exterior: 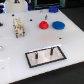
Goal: Insert the blue gear onto the right peg, followed by the red gear
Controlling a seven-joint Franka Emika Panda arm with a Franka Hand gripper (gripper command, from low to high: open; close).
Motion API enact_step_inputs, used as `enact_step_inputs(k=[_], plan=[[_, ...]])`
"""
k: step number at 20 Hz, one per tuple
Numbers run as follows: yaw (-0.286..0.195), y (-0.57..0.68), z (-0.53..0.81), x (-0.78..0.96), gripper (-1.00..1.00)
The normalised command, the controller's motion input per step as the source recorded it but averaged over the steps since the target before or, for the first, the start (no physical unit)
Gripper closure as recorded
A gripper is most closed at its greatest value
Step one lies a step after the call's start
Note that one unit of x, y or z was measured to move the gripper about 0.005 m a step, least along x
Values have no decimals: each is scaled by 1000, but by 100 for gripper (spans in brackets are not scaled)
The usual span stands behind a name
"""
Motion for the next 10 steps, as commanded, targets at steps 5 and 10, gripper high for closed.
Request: enact_step_inputs(k=[5, 10], plan=[[0, 278, 0, -282, -100], [0, 436, -9, -519, -100]])
